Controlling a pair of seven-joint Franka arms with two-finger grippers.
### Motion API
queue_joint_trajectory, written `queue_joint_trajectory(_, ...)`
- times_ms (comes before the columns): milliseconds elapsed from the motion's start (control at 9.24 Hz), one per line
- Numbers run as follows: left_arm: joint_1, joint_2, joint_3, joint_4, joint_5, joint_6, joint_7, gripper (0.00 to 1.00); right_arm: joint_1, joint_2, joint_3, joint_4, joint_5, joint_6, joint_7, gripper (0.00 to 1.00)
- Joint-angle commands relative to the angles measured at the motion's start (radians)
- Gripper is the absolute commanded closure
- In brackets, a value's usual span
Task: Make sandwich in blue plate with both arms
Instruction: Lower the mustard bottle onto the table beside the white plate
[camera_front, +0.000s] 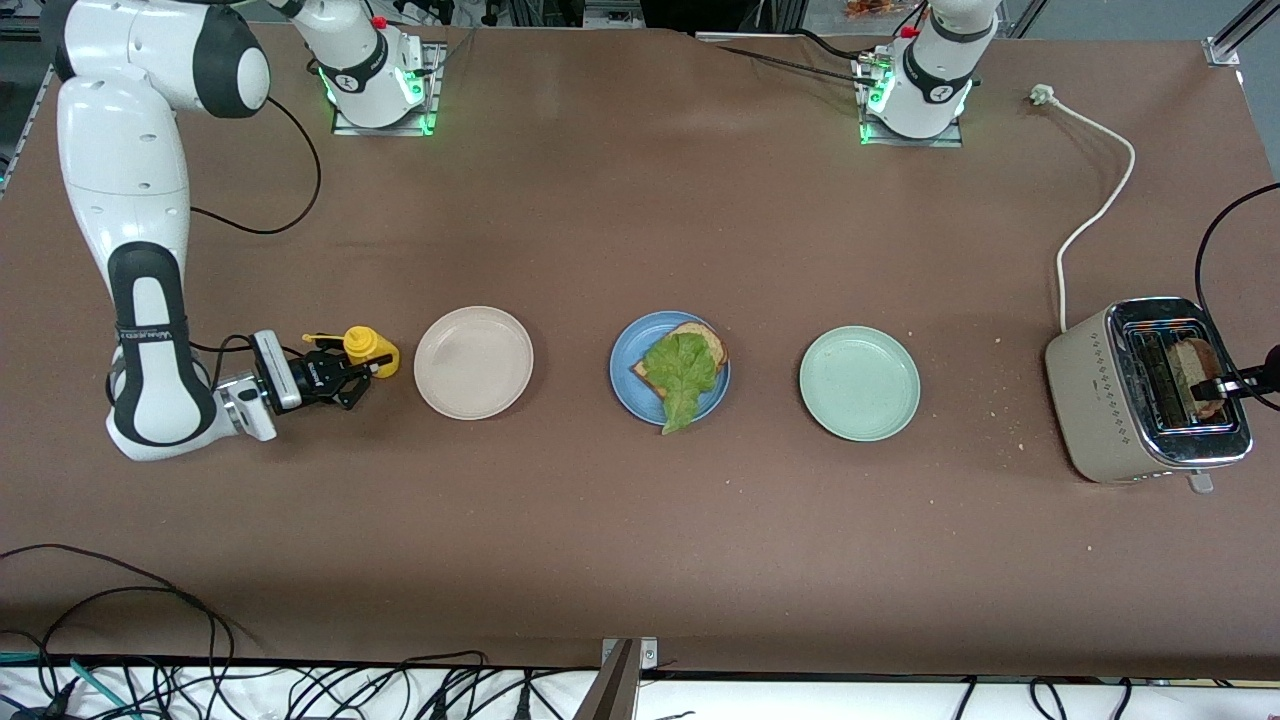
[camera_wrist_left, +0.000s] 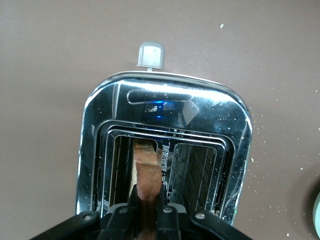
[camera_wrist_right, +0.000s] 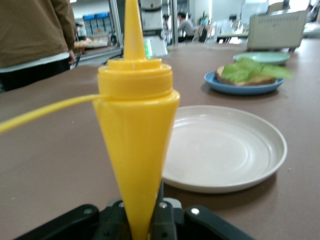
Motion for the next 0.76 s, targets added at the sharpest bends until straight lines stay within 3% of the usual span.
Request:
queue_joint_trajectory(0,-0.001,-0.004,-0.007,0.004,0.014,-0.016,0.020,1.00,-0.028,0.026,0.016,0.003,0.037,-0.016,-0.022,0.33)
queue_joint_trajectory(108,-0.001,-0.008,-0.010,0.015,0.040,-0.020,0.035,1.00,-0.028,0.026,0.016,0.006,0.037,-0.011,-0.021,0.00)
queue_joint_trajectory(433,-0.004,-0.070,-0.027,0.024,0.051,-0.061,0.043,1.00,-0.063,0.021,0.012,0.008,0.036,-0.002,-0.006,0.00)
queue_joint_trajectory(649,-0.003,-0.129,-0.049,0.024,0.051,-0.098,0.043,1.00,-0.080,0.013,-0.032,0.014,0.019,-0.011,0.044,0.00)
